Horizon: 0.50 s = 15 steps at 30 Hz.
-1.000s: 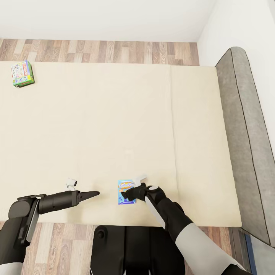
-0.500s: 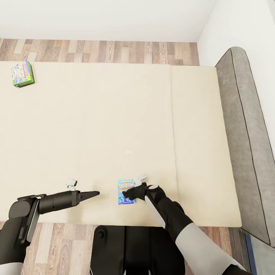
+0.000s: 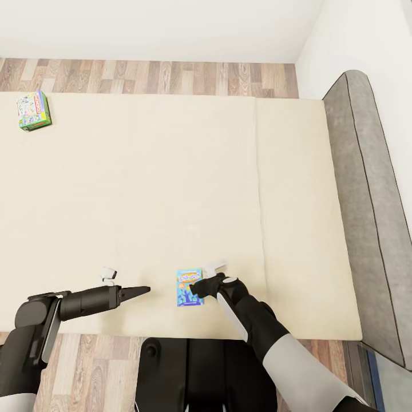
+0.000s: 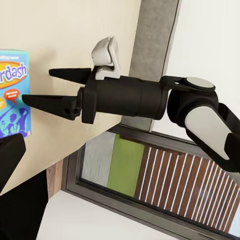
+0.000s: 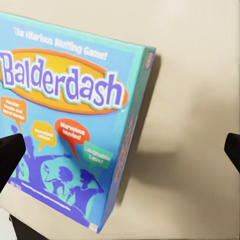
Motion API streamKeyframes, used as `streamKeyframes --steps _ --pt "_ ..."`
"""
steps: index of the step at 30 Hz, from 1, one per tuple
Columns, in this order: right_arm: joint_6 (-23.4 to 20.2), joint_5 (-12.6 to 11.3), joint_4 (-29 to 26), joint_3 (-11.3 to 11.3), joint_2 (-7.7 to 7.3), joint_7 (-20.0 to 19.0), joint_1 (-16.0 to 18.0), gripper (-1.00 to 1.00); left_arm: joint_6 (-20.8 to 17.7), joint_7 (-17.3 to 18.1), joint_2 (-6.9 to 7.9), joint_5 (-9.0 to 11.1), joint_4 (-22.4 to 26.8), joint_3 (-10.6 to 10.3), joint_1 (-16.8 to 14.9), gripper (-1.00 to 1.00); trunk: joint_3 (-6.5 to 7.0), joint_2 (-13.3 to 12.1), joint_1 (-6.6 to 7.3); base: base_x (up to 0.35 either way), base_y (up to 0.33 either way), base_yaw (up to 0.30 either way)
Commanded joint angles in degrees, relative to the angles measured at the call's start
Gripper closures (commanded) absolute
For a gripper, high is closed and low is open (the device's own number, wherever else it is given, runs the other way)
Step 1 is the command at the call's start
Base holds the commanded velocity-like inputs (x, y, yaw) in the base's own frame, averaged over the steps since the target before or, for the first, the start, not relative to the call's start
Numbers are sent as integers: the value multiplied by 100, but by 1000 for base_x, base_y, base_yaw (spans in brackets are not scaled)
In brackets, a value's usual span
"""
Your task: Put all the toys in the child's room - the three board games (two on the bed and one on the table), the two jigsaw puzzles on the table, and the tennis ball on the table - inside the toy box on the table in the child's room.
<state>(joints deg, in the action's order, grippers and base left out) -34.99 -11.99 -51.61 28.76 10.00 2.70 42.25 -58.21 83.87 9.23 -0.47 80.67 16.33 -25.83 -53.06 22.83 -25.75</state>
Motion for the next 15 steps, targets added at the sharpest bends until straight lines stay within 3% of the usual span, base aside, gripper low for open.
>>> streamKeyframes --steps 1,15 --pt "-28 -71 -5 6 0 45 3 -100 -60 24 1 -6 2 2 -1 -100 -6 9 -3 0 0 0" --pt "17 -241 2 14 0 86 3 -100 -60 24 0 -6 2 2 -1 -100 -6 9 -3 0 0 0"
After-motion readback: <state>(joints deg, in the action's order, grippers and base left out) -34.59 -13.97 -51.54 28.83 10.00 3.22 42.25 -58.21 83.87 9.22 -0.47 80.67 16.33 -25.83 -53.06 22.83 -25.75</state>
